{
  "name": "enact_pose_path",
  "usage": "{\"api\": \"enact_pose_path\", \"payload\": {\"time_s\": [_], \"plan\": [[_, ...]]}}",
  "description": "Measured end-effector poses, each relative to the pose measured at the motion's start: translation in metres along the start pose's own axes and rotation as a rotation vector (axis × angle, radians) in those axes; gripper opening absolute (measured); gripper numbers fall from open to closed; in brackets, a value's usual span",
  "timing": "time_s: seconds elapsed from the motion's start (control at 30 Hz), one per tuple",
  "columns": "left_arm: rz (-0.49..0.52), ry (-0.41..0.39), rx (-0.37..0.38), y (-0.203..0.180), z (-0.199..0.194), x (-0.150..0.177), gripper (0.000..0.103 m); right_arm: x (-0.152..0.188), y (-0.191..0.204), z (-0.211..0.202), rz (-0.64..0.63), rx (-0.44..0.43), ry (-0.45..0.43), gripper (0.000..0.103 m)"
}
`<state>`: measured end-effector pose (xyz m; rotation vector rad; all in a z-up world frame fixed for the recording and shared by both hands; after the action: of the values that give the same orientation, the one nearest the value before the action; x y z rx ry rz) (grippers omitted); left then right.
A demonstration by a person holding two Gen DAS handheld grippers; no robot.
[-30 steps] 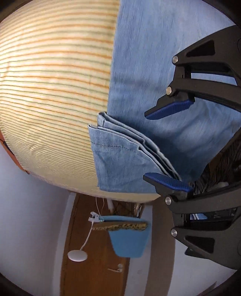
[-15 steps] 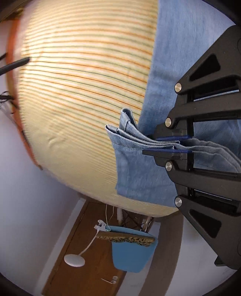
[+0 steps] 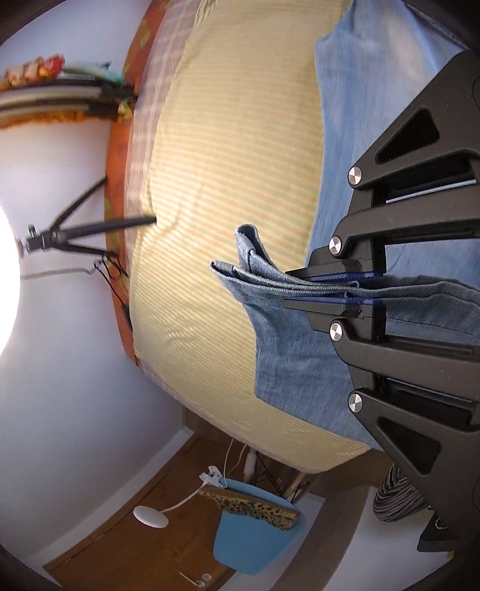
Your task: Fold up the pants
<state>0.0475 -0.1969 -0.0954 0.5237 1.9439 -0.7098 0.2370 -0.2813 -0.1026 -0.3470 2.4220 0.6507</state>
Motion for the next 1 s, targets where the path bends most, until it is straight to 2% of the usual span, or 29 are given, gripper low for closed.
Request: {"api": "enact_pose_path", "payload": {"time_s": [0.23,1.0], "plan": [[0.025,0.038,0.086,-0.037,0.033,-0.001,0.016,0.007,-0.061,-0.042,0.032,0.067,-0.031,0.007],[0.131,0.108,0.362,-0.154,0.124,-0.010,0.015,0.030,-0.217,-0.152,0.147,0.260,-0.104,0.007]]}}
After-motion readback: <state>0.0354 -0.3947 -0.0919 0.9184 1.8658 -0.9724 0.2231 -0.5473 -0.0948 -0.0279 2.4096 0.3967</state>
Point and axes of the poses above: each gripper's, at about its wrist camera, not at the fingertips, and z roughly the way its jaws point, y to its left, x to its underside, the point moved 4 cm from there along z, roughly the way its jaws point, and after that the axes turned 9 degrees about -y, right-handed, at the moved point
